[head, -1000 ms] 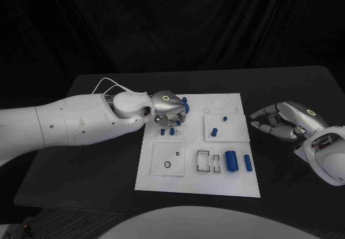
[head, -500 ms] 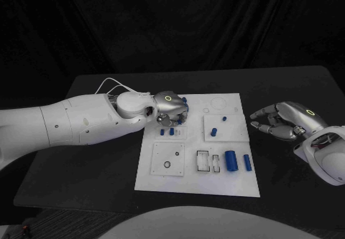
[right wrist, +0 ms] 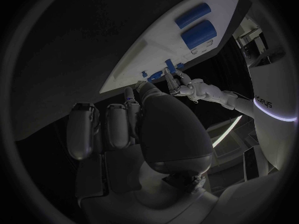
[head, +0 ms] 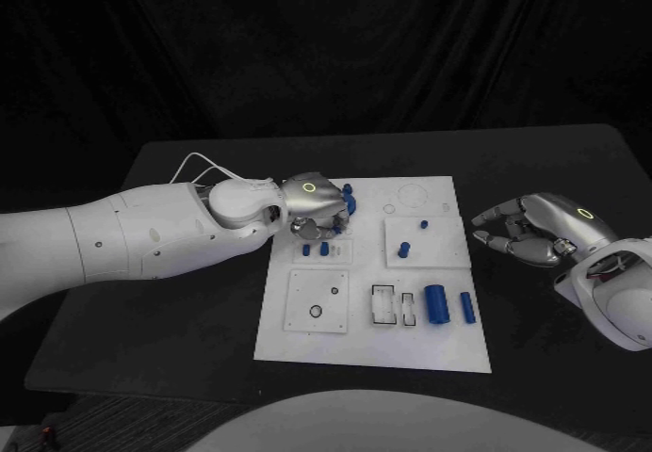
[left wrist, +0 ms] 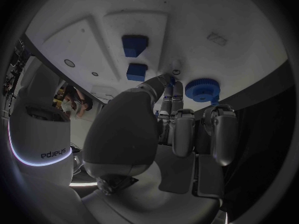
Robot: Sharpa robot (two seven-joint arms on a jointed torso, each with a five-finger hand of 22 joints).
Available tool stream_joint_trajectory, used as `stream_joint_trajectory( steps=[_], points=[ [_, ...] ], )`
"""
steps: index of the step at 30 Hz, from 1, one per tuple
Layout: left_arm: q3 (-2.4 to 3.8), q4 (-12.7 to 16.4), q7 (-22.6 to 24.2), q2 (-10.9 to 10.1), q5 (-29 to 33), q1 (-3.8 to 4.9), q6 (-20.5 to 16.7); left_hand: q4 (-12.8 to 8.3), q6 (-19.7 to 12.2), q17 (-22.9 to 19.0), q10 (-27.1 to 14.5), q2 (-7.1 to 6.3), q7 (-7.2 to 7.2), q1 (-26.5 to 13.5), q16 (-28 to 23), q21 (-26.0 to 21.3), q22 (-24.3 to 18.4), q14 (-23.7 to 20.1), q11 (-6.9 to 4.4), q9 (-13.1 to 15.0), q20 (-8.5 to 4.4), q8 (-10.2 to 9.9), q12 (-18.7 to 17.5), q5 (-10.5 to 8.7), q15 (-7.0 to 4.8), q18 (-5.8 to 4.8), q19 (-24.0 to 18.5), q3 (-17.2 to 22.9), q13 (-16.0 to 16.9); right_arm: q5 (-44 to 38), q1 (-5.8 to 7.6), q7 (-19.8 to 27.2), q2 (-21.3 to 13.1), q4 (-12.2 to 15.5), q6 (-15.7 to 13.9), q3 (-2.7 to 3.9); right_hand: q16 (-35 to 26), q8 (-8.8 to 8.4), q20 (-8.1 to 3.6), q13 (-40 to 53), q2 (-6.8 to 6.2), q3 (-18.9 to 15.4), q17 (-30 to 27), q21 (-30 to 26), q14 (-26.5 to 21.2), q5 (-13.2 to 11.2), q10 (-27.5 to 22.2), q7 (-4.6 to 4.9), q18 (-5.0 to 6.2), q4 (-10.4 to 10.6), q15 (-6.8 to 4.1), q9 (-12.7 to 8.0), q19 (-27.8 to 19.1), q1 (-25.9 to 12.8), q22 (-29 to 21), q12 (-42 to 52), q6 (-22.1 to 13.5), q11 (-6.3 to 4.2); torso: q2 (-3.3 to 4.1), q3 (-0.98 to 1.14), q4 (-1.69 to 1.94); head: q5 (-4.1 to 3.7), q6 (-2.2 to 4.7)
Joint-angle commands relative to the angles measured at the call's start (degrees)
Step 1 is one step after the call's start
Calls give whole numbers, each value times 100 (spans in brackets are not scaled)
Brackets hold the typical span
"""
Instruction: Assemble the parts on the task board
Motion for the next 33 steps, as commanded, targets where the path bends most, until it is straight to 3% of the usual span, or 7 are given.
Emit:
stream_joint_trajectory(
  steps=[1,4,8,11,19,25,33],
  points=[
    [6,69,350,-100,119,-3,-984,24,87,496,115,121,-50,-13,-6,64,1292,162,-27,46,4,9,54,-53,-21,83,147,-55,7,7,-16,-57,-8,-2,25,3,37,-9,-5,-2226,-5,30,5,-9,228,19,0,-1,15,7,-27,-1,198,43,1193,-10,32,-21,2,-7,2,0,1],
    [6,166,590,-271,989,4,-1343,43,187,457,195,117,-90,-23,-23,83,1299,168,-82,61,-34,41,51,24,-52,78,167,-85,-9,7,-18,-70,-18,-8,33,3,32,-8,-5,-2244,-5,32,-7,-15,226,17,-6,0,16,7,-27,0,196,42,1191,-28,35,-20,-3,-1,13,-8,1],
    [7,205,929,-449,2365,14,-1379,75,152,418,191,128,-4,-35,-41,74,1296,163,30,49,-48,5,-2,73,-44,78,164,-99,-59,8,-18,-79,-15,-22,35,3,32,-8,-5,-2244,-5,32,-7,-15,226,17,-6,0,16,7,-27,0,196,42,1191,-28,35,-20,-6,4,19,27,1],
    [6,168,1212,-563,3555,18,-1187,94,127,397,223,143,51,-7,-49,97,1305,160,86,46,-39,-23,-47,341,-23,71,184,-156,-117,8,-19,-83,-13,-24,40,3,25,-7,-5,-2264,-5,34,-20,-20,224,16,-12,0,17,7,-26,0,193,43,1189,-49,37,-20,-1,0,21,45,1],
    [4,10,1744,-773,5969,18,-410,135,27,275,161,223,111,33,-105,67,1296,95,161,33,-5,-79,-128,405,22,77,161,-230,-187,8,-36,-98,-33,-27,57,2,24,-8,-5,-2270,-4,39,-24,-22,223,14,-16,0,17,3,-26,0,192,49,1189,-56,38,-19,-2,-7,19,84,1],
    [1,-183,1934,-758,6704,-21,-98,168,-67,208,48,278,122,69,-131,19,1281,46,183,19,22,-128,-206,409,49,89,120,-306,-244,8,-58,-94,-27,-26,64,2,27,-7,-5,-2277,-4,40,-18,-24,224,13,-19,1,18,2,-26,1,192,50,1188,-64,39,-19,0,-8,17,118,1],
    [0,-338,2042,-707,6918,-224,18,173,-91,186,-27,330,116,134,-134,13,1280,24,180,23,33,-136,-237,417,51,91,111,-354,-293,8,-94,-85,-56,-15,51,3,27,-7,-5,-2277,-4,40,-18,-24,224,13,-19,1,18,2,-26,1,192,50,1188,-64,39,-19,1,-8,7,149,1]
  ],
)
